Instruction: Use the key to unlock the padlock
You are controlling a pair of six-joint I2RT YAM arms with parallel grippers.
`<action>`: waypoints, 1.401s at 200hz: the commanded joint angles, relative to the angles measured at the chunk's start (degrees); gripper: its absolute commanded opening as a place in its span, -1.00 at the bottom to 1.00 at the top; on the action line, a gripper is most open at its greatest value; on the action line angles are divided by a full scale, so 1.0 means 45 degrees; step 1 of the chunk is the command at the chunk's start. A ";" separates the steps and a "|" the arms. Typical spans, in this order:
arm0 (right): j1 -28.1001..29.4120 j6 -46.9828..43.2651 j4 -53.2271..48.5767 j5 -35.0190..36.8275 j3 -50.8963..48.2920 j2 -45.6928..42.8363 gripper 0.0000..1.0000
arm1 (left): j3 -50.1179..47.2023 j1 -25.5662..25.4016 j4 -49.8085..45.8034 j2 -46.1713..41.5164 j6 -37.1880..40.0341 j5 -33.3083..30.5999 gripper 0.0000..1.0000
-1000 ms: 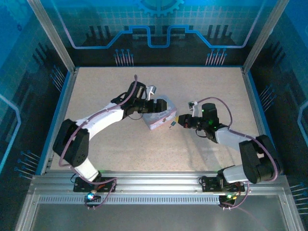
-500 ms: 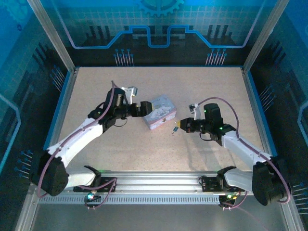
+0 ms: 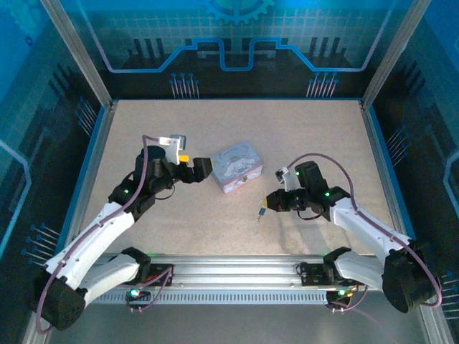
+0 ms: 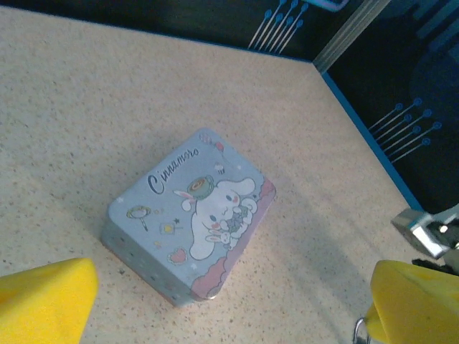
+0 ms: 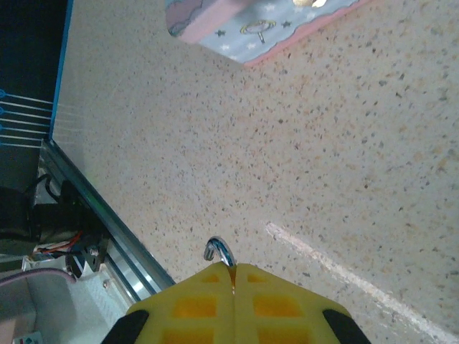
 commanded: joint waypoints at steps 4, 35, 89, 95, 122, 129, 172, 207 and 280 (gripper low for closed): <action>0.0322 0.0252 -0.0381 0.0202 -0.0228 -0.0129 -0.99 | -0.0082 0.0101 -0.0140 -0.0537 0.0699 -0.0599 0.98; 0.0483 0.0277 -0.0295 0.0118 -0.0262 0.0451 -0.99 | -0.0176 0.0099 -0.0074 -0.0746 0.0703 -0.0626 0.98; 0.0697 0.0258 0.0297 0.0076 -0.0266 0.1736 -0.98 | -0.0164 0.0119 -0.0239 -0.0901 0.0843 -0.0841 0.98; 0.0715 0.0270 0.0385 0.0076 -0.0269 0.1904 -0.99 | -0.0174 0.0116 -0.0257 -0.0921 0.0859 -0.0854 0.98; 0.0812 0.0386 0.0906 0.0028 -0.0285 0.2599 -0.99 | -0.0170 0.0136 -0.0299 -0.1002 0.0862 -0.0877 0.98; 0.0822 0.0424 0.1067 -0.0011 -0.0269 0.2772 -0.99 | -0.0159 0.0136 -0.0315 -0.1012 0.0881 -0.0882 0.98; 0.0902 0.0448 0.1494 -0.0024 -0.0056 0.3887 -0.99 | -0.0188 0.0145 -0.0355 -0.1077 0.0882 -0.0877 0.98; 0.1025 0.0546 0.2005 -0.0022 0.0178 0.4752 -0.99 | -0.0181 0.0136 -0.0394 -0.1099 0.0884 -0.0897 0.98; 0.1222 0.0480 0.2359 -0.0236 0.0551 0.5926 -0.99 | -0.0198 0.0162 -0.0416 -0.1138 0.0899 -0.0918 0.98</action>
